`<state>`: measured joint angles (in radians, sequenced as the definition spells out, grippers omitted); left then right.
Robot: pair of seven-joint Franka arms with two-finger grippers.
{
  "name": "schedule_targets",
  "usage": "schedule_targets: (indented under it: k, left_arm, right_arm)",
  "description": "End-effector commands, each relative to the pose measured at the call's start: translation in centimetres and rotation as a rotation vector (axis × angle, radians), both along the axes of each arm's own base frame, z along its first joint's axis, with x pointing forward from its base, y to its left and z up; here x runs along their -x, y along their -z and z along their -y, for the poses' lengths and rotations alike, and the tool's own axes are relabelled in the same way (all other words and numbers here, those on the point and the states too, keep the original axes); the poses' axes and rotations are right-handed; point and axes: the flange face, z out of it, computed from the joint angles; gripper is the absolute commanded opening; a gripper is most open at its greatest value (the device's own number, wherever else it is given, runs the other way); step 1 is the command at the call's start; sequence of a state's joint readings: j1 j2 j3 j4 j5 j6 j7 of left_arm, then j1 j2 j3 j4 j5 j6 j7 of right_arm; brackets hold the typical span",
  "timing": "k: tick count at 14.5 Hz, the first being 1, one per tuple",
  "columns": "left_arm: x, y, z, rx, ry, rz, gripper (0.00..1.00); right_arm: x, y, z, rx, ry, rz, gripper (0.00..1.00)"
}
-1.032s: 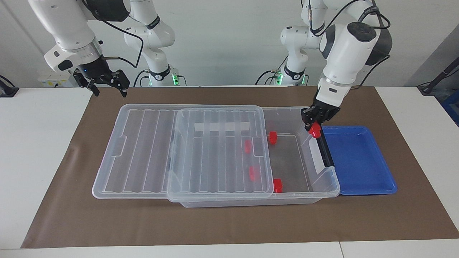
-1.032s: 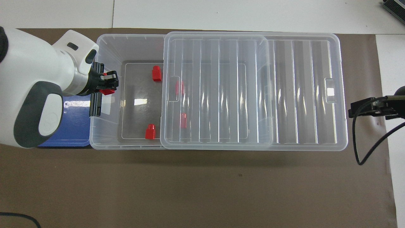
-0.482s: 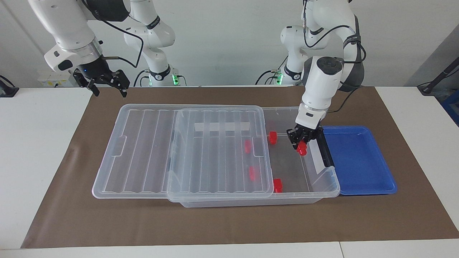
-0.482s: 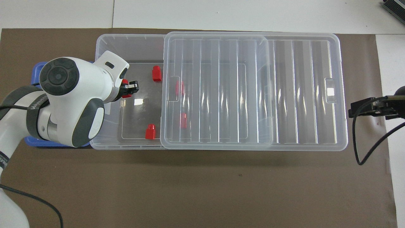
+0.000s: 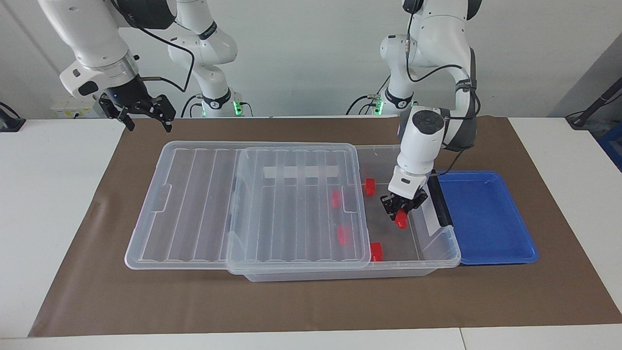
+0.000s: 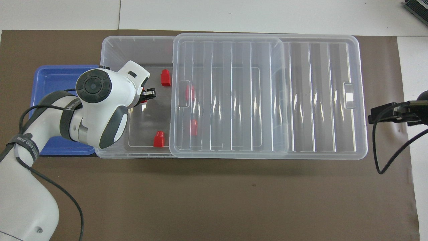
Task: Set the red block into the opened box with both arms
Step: 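Lower the red block into the open box and open the left gripper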
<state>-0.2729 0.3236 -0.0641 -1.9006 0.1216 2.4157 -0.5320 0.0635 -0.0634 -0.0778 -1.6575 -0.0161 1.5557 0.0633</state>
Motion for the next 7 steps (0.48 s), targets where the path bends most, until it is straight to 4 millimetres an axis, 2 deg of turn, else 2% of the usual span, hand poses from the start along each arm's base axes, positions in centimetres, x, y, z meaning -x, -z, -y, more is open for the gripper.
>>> schedule_targets:
  k: [1, 4, 6, 7]
  left_arm:
    - [-0.3, 1.9, 0.5, -0.002, -0.015, 0.027, 0.0]
    - [-0.3, 3.0, 0.7, -0.002, -0.013, 0.02, 0.0]
    - [-0.2, 3.0, 1.1, -0.002, -0.006, 0.02, 0.02]
    - [-0.1, 3.0, 1.2, 0.0, -0.011, 0.02, 0.21]
  right_arm:
    - [-0.1, 0.0, 0.8, -0.018, -0.005, 0.01, 1.0]
    - [0.0, 0.0, 0.9, -0.018, -0.005, 0.011, 1.0]
    - [-0.1, 0.0, 0.9, -0.019, -0.02, 0.013, 0.95]
    - [-0.1, 0.1, 0.9, -0.019, -0.033, 0.019, 0.93]
